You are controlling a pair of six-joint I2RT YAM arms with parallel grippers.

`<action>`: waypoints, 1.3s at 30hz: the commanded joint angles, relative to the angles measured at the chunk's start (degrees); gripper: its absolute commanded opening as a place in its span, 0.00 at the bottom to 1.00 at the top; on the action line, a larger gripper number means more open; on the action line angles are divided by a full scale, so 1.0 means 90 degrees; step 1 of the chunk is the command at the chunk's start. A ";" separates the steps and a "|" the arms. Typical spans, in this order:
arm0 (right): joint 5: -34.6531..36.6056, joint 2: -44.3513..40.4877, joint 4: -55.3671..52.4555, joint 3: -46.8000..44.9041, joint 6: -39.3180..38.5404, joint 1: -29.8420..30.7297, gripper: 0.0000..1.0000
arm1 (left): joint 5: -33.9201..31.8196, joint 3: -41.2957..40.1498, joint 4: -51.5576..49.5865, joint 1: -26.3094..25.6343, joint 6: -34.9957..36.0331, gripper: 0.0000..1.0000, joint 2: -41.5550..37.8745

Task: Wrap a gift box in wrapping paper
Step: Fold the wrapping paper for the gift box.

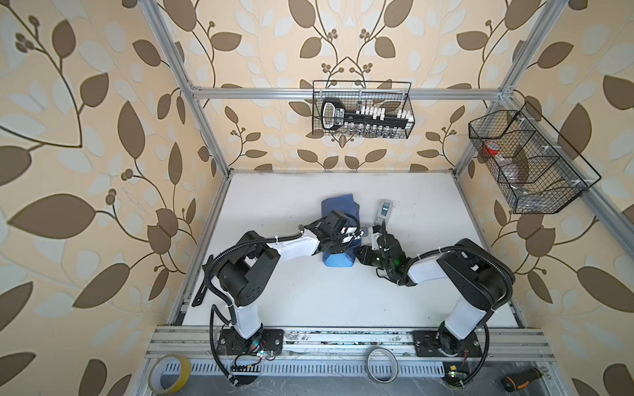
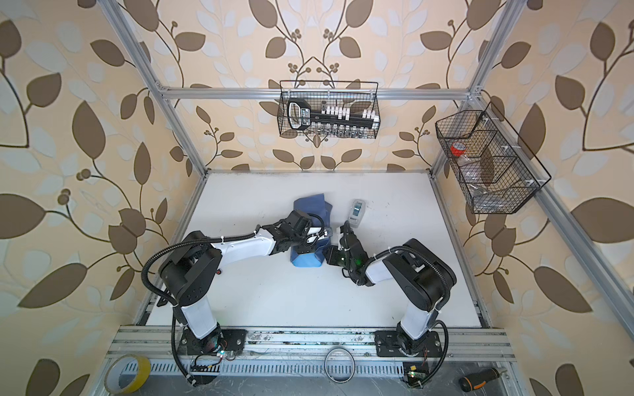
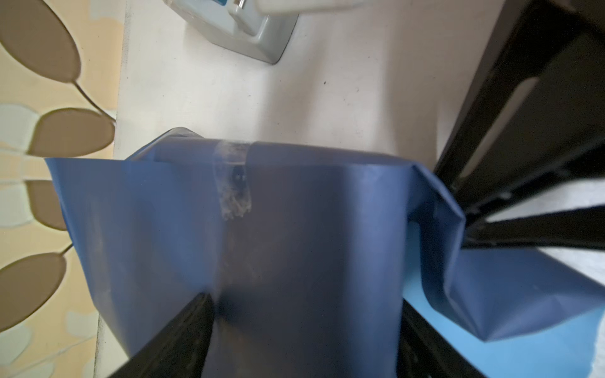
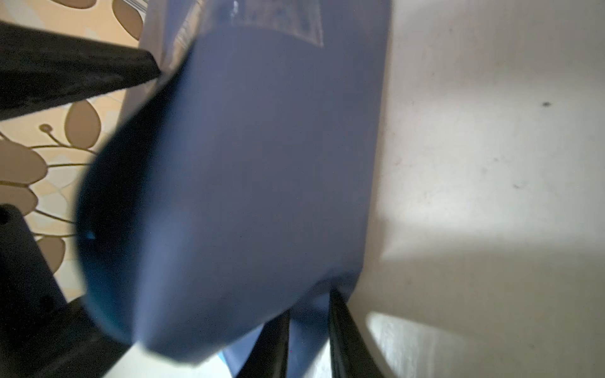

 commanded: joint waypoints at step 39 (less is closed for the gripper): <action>0.0144 -0.0204 -0.0294 -0.0115 -0.0309 0.0011 0.23 | 0.0519 -0.0452 0.0237 0.0109 -0.0497 0.90 -0.0124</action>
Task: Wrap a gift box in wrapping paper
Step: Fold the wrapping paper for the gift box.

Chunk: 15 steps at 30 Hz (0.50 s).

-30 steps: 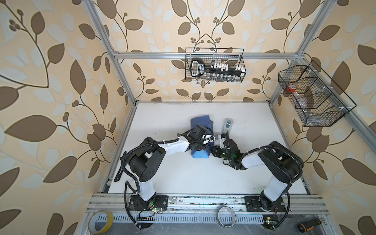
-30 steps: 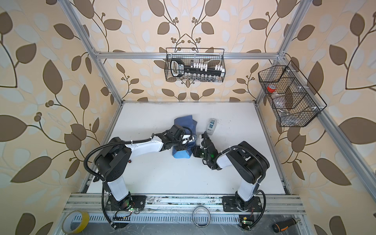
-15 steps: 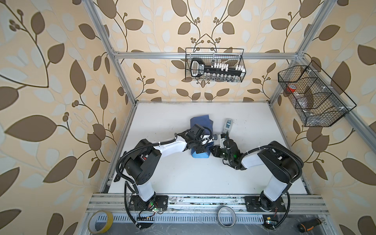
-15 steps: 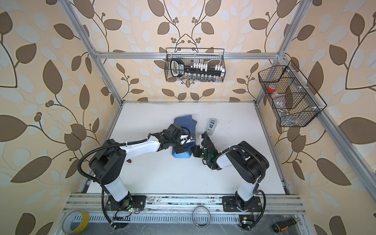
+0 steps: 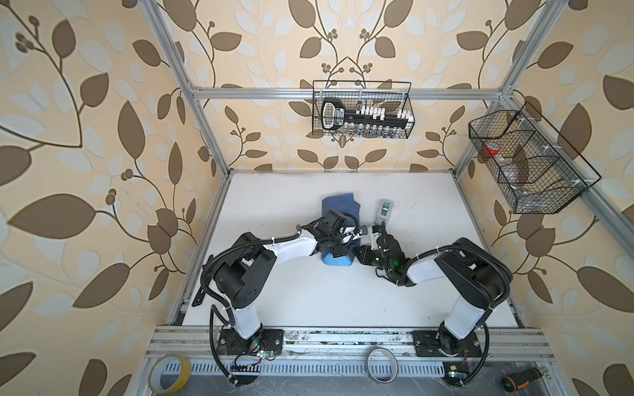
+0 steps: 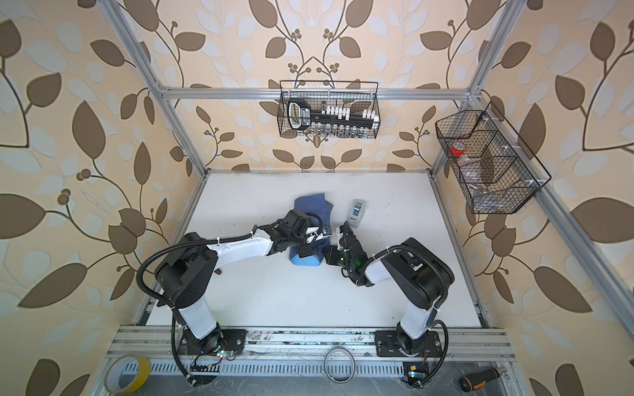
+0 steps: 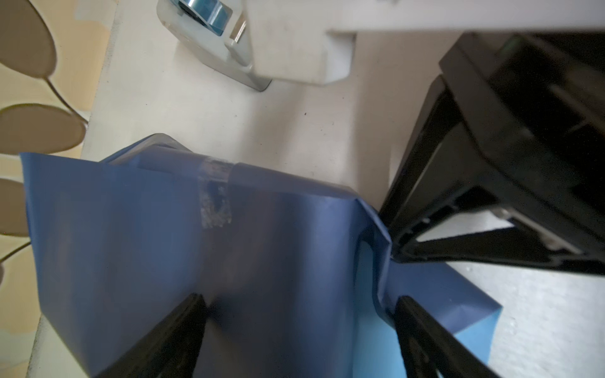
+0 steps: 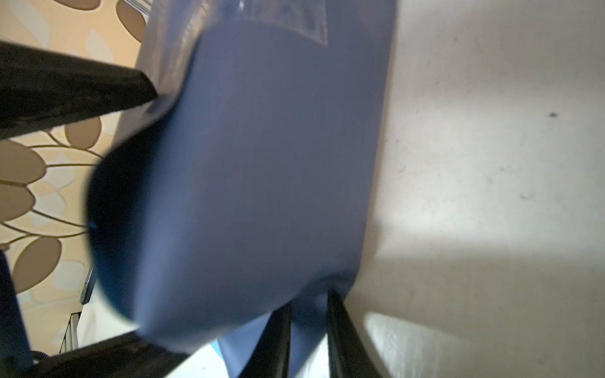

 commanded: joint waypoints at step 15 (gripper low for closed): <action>-0.0205 -0.0382 0.0064 -0.0117 -0.0173 0.0050 0.20 | -0.0195 -0.0559 0.0312 0.0058 0.0152 0.88 0.0053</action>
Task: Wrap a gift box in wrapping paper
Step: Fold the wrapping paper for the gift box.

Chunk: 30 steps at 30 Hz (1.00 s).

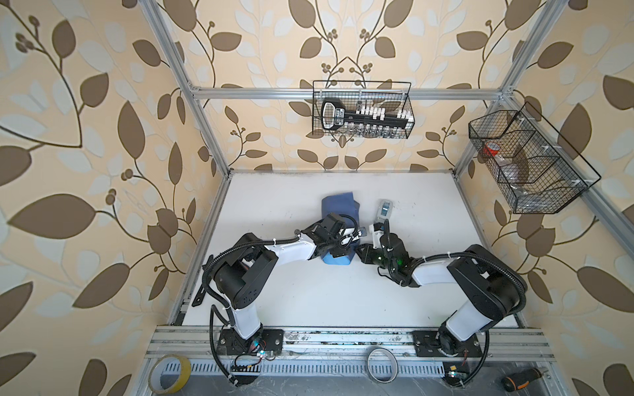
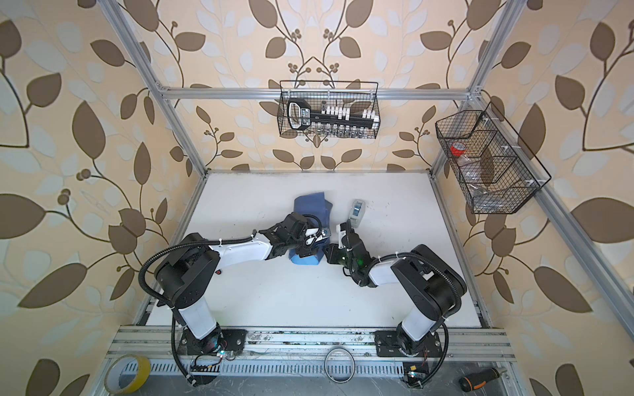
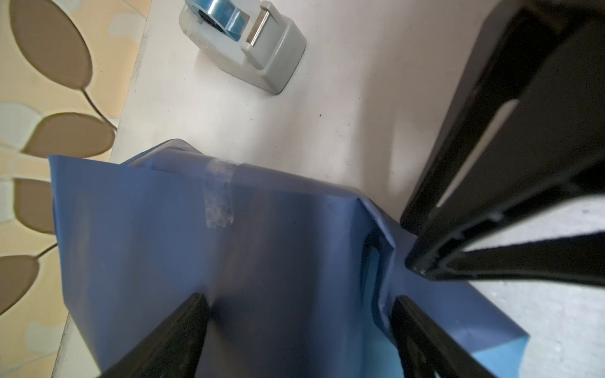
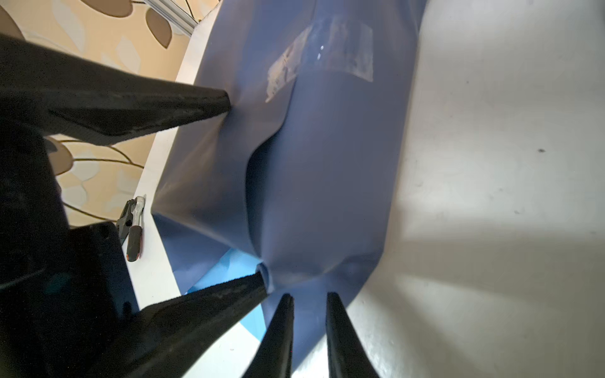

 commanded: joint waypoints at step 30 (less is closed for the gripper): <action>-0.0223 0.1082 0.0723 0.0265 0.0288 0.0042 0.16 | 0.0028 -0.0112 -0.0584 0.0058 0.0057 0.88 0.0075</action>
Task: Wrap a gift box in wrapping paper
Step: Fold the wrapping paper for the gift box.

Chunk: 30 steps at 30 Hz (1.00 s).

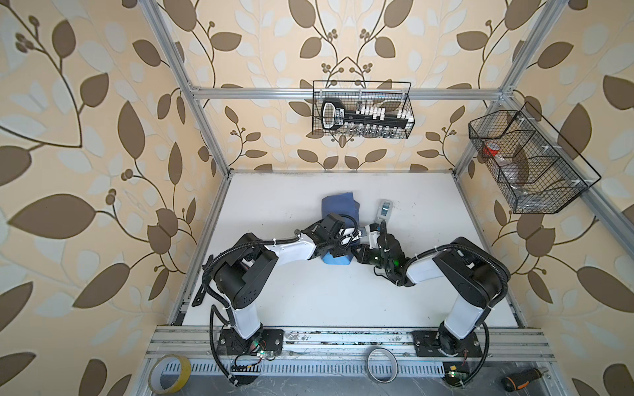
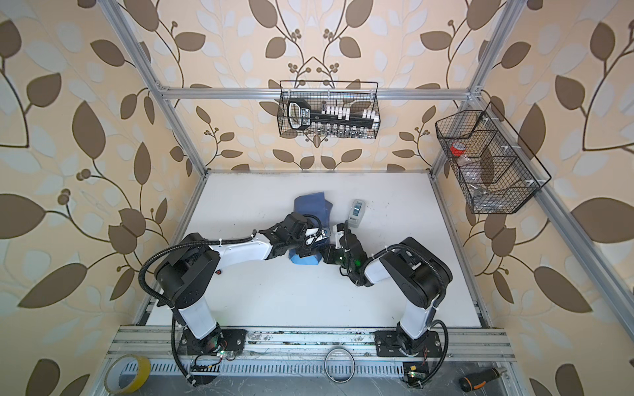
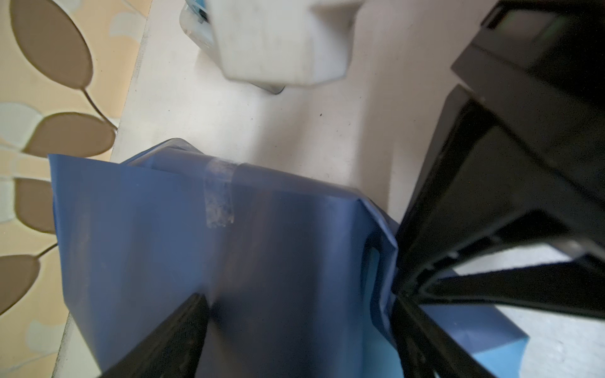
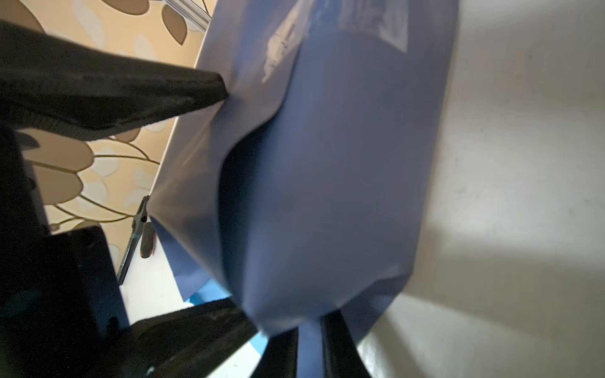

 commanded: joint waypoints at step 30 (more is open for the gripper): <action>-0.0060 0.0162 -0.0128 -0.0397 0.0148 0.0445 0.14 | -0.0052 -0.0099 -0.0562 0.0051 -0.0003 0.88 0.0149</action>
